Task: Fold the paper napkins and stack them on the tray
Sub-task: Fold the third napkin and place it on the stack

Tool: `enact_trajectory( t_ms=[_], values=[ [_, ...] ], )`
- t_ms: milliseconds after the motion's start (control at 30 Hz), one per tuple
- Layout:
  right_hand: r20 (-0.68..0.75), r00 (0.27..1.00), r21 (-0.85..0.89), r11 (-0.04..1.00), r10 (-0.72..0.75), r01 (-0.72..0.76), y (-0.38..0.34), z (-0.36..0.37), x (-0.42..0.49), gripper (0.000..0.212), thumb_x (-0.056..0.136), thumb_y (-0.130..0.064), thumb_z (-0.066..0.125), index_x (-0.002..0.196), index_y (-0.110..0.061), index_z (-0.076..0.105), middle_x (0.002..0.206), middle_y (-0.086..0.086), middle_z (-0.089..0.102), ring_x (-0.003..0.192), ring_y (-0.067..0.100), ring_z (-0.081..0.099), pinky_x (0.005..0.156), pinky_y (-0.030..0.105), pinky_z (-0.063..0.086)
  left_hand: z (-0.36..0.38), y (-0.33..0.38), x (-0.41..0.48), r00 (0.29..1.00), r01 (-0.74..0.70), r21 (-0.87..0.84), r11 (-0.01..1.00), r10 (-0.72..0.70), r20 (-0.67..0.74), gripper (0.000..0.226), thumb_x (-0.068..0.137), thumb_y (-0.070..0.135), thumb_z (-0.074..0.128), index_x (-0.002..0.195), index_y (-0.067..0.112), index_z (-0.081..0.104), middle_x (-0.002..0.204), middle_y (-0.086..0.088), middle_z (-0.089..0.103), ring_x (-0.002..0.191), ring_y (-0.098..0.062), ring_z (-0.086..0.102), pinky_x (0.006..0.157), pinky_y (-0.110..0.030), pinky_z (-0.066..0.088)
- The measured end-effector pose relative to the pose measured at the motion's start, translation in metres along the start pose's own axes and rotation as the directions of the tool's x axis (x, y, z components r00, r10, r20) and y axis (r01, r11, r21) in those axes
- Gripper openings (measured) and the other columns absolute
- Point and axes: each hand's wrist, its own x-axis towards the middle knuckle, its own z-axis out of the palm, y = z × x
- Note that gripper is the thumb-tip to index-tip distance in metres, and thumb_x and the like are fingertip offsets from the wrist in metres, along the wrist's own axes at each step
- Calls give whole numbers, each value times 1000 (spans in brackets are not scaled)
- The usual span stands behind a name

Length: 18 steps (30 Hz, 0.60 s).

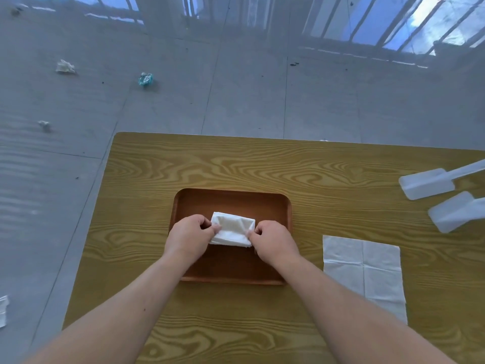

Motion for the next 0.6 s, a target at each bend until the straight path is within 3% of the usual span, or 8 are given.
enact_trajectory(
  t_ms=[133,333,500,600],
  values=[
    [-48,999,-80,997,-12,8,1,7,2,35,98,-46,58,71,-25,55,75,-8,62,74,18,61,57,34,39,4,-1,1,1000,15,22,1000,-14,-21,32,91,54,72,72,29,64,73,7,69,67,-11,63,51,-31,37],
    [-72,997,-120,992,23,-32,1,11,5,33,97,-49,58,73,-26,57,75,-7,62,78,21,64,61,33,41,9,1,0,999,20,76,997,-17,-44,31,91,52,72,73,30,60,75,8,67,69,-11,61,51,-31,36],
    [-77,996,-111,992,51,-60,3,14,6,35,98,-51,59,77,-23,63,75,-4,65,74,20,64,54,32,40,9,7,2,997,50,128,991,-41,-67,33,88,53,74,75,27,58,74,7,68,69,-13,62,52,-32,37],
    [-88,996,-156,987,25,-39,-1,13,5,31,98,-49,58,86,-22,68,82,-3,68,78,22,66,59,33,47,8,15,1,995,37,204,978,-18,-94,32,89,49,74,75,26,57,73,6,67,68,-16,61,52,-32,37]
  ],
)
